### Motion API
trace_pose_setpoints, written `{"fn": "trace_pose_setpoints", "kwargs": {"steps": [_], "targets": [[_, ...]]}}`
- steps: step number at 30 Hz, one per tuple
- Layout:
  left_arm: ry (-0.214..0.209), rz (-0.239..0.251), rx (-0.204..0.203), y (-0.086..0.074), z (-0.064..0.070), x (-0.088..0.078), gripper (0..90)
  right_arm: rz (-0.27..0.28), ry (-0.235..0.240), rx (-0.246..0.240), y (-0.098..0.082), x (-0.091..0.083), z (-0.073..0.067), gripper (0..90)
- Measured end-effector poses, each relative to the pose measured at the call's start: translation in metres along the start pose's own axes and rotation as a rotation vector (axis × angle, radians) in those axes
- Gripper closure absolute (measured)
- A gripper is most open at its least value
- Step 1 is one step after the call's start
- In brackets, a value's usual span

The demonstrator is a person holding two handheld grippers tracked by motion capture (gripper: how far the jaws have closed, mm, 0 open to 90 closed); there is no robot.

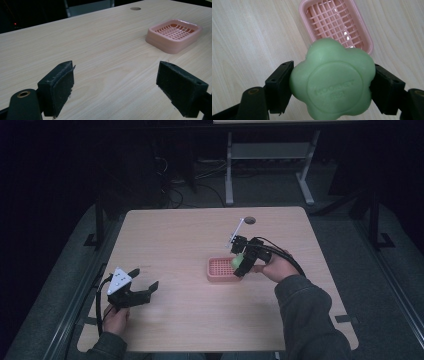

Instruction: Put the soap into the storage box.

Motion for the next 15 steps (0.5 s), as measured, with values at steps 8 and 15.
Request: {"fn": "trace_pose_setpoints", "kwargs": {"steps": [8, 15], "targets": [[0.001, 0.004, -0.008, 0.000, 0.000, 0.000, 14.1, -0.005, -0.004, -0.020, 0.009, 0.001, -0.001, 25.7], [0.000, 0.005, -0.008, 0.000, 0.000, 0.000, 14.0, -0.004, 0.005, -0.022, 0.014, 0.006, 0.000, 25.7]]}}
Point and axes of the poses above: each handheld gripper's, and its own axes: x roughly forward along the jaws, y roughly out of its top, z roughly to its right, the point moved 1 cm from there along x, roughly forward along the jaws, and after that the axes turned 5 degrees about x, right-handed, at the moved point
